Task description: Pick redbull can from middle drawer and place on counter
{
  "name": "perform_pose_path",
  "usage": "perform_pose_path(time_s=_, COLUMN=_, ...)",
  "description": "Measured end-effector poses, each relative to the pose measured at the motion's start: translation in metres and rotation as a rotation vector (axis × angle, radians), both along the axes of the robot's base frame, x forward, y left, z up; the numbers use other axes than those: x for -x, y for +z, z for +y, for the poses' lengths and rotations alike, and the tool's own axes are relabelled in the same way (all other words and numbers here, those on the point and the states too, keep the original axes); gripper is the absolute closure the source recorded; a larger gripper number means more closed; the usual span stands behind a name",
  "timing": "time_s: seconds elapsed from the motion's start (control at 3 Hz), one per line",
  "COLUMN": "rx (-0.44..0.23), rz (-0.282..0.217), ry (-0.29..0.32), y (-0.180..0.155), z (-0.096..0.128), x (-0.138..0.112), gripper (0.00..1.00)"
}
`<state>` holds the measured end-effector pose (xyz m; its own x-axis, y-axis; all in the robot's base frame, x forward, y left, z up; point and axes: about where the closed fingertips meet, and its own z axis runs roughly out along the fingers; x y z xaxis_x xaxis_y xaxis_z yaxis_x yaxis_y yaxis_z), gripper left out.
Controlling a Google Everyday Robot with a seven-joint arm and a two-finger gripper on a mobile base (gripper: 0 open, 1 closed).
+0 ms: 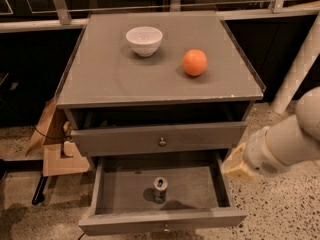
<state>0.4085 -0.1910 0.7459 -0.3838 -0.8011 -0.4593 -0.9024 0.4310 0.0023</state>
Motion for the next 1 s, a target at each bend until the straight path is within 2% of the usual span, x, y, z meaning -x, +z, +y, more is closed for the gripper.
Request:
perform_pose_path(time_s=0.33, rx=-0.043, rz=-0.014, ry=0.005, y=-0.046, z=0.004, x=-0.003, gripper=1.00)
perform_pose_path(time_s=0.67, rx=-0.135, rz=-0.046, ry=0.003, y=-0.100, z=0.015, x=-0.014, gripper=1.00)
perform_pose_path(time_s=1.0, rx=-0.248, rz=-0.054, ry=-0.018, y=-0.158, z=0.028, x=-0.025, gripper=1.00)
